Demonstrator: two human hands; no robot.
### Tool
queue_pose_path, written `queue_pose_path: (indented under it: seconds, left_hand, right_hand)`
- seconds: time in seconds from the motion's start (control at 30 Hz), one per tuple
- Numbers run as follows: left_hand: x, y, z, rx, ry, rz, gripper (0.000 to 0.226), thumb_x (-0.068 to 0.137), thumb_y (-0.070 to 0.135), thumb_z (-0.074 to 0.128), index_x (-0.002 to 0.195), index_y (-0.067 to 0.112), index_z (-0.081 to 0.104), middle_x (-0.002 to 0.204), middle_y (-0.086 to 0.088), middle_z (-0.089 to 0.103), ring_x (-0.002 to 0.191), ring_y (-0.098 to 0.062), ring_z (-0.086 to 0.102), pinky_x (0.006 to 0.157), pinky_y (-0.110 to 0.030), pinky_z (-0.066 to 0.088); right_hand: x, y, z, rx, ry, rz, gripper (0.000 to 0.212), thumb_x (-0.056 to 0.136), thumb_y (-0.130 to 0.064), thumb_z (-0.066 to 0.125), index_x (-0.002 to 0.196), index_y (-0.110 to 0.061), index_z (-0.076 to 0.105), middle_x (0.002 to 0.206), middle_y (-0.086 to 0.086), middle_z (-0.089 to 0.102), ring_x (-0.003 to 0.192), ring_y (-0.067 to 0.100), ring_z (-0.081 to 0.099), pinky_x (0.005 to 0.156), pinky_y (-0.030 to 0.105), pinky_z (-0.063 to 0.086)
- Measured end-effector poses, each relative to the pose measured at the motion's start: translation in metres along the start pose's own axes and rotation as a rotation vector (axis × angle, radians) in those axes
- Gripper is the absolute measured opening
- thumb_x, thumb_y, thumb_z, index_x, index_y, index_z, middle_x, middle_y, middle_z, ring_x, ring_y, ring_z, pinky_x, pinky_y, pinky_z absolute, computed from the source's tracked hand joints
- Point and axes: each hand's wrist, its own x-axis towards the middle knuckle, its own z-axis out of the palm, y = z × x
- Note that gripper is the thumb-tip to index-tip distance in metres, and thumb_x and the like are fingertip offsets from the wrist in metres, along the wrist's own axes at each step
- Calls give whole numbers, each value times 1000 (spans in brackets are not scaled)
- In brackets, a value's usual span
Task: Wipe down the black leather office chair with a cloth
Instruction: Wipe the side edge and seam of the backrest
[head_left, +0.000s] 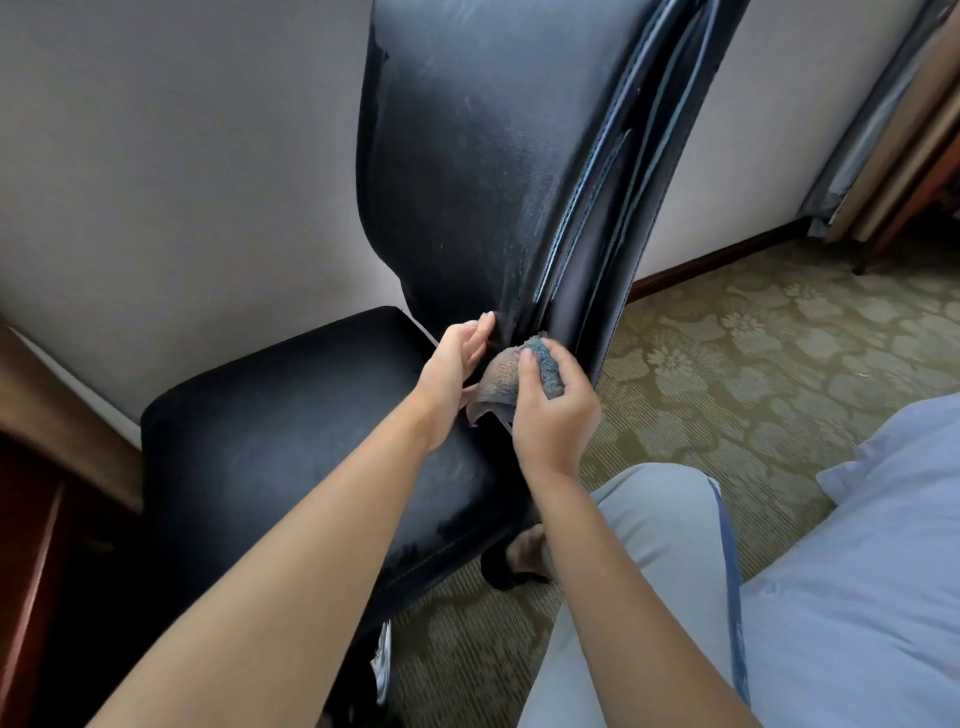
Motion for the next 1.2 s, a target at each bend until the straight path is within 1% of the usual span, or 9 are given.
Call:
queue_pose_path:
  seconds: [0.2,0.5,0.6,0.7,0.8,0.87,1.0,1.13,1.2]
  left_hand:
    - [0,-3,7,5,61,17,28,94,39,34,101,41,62,98,27,66,89,-4,58,103,-33,34]
    - [-9,8,14,42,19,-12,47,97,41,27,140,33,44,148,10,39,131,-1,37,106,-29,37]
    - [-10,7,15,37,40,25,36,97,40,29,111,34,61,113,10,64,104,-4,54,101,-31,43]
    - [-9,12,14,53,58,35,42,94,47,28,83,45,68,111,17,63,122,-7,48,111,-49,31]
    - [-5,21,13,75,-5,27,42,95,56,25,124,47,55,120,23,57,106,2,57,100,-28,43]
    - [-6,26,14,153,-31,46,38,97,55,23,123,45,49,109,25,55,83,13,60,74,-9,48]
    - [-5,26,11,214,-30,93,44,98,56,21,134,43,43,140,19,46,123,0,47,105,-19,35]
    - [-7,40,23,212,1,160,38,102,46,26,83,35,57,60,23,64,58,12,56,57,-4,42]
    - [1,44,28,137,32,213,37,101,47,30,106,29,63,104,11,69,89,8,62,72,-10,45]
  right_hand:
    - [16,-30,-3,88,-24,109,27,86,-23,67,111,-14,67,99,-12,64,93,0,59,84,15,48]
    - [-1,-2,6,-114,29,79,25,81,-17,69,103,-6,69,97,8,68,92,22,63,81,21,44]
    - [20,-31,10,-32,88,-51,23,80,-18,68,99,-5,69,93,6,70,87,17,64,80,26,50]
    - [40,-49,17,20,115,-59,21,80,-18,68,97,-6,70,91,5,71,86,15,65,80,26,51]
    - [23,-32,21,-41,102,-74,20,77,-14,70,95,-5,71,88,6,69,80,12,61,76,19,47]
    - [0,-14,20,-78,72,-49,18,76,-11,71,93,-5,72,87,6,68,77,8,57,73,23,48]
    - [2,-15,12,-47,174,-107,18,77,-12,70,92,-4,71,87,-2,65,80,6,58,75,18,50]
    - [38,-50,8,33,259,-144,24,79,-19,68,97,-4,70,91,1,68,84,8,60,78,11,45]
    - [45,-58,12,49,241,-109,25,80,-20,69,100,-5,70,93,3,69,85,8,59,80,15,44]
